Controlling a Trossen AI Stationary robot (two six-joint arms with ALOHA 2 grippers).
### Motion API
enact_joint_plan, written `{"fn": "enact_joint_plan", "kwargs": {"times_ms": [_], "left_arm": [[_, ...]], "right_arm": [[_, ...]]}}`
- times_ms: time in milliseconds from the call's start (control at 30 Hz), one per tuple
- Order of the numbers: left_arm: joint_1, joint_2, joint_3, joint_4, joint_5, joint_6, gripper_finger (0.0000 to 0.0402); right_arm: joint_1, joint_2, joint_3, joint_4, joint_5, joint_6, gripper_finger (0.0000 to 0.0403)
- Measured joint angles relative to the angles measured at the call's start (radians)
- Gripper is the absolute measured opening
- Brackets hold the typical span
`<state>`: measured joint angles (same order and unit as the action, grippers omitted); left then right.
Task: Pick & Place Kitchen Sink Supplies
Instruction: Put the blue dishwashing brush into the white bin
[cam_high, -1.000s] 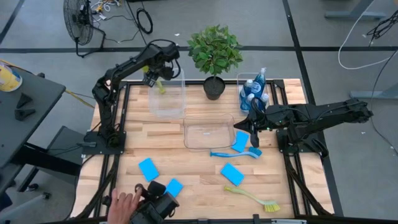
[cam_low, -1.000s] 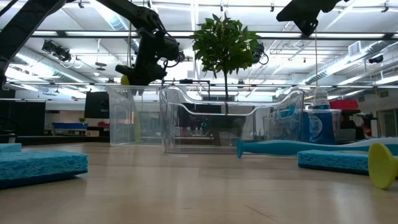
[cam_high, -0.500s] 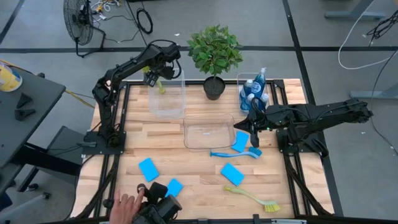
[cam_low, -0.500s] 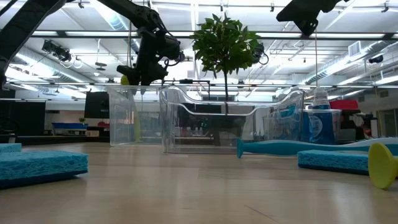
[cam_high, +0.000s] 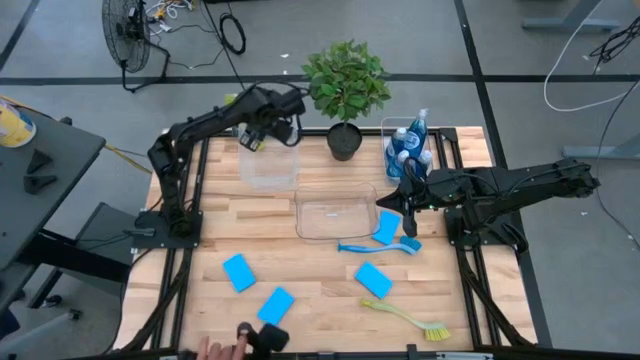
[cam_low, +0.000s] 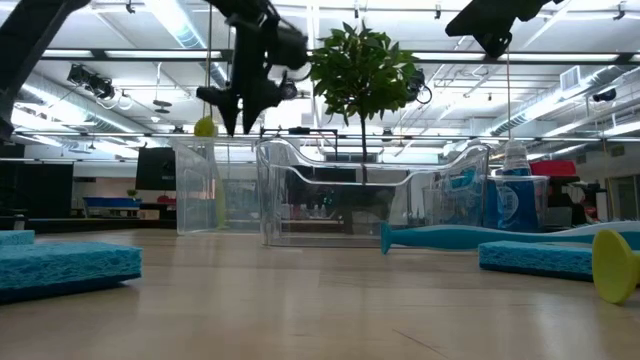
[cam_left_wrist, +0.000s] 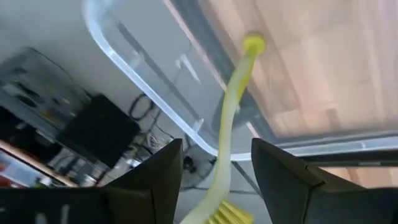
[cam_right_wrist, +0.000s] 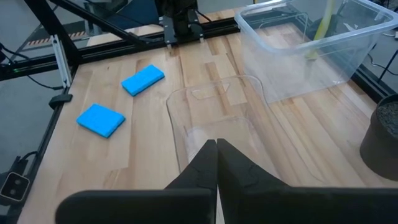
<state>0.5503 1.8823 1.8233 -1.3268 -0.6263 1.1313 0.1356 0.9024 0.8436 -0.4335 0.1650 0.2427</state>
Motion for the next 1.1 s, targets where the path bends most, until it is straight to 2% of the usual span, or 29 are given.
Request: {"fn": "enact_joint_plan", "kwargs": {"times_ms": [167,400,633,800,1100], "left_arm": [[-0.092,-0.050,0.000,-0.011,0.003,-0.093,0.0197],[-0.214,-0.142,0.000,-0.089,0.062,-0.280,0.0197],[-0.377,-0.237,0.000,-0.081,0.264,-0.551,0.0197],[-0.499,-0.281,0.000,-0.053,0.386,-0.718,0.0197],[-0.649,-0.285,-0.001,-0.024,0.477,-0.917,0.0197]], "right_arm": [[0.000,0.000,0.000,-0.003,0.000,-0.016,0.0004],[0.000,0.000,0.000,-0.004,-0.008,-0.016,0.0004],[0.000,0.000,0.000,-0.042,-0.090,-0.024,0.0004],[0.000,0.000,0.000,-0.073,-0.096,-0.032,0.0004],[0.000,0.000,0.000,-0.117,-0.119,-0.118,0.0004]]}}
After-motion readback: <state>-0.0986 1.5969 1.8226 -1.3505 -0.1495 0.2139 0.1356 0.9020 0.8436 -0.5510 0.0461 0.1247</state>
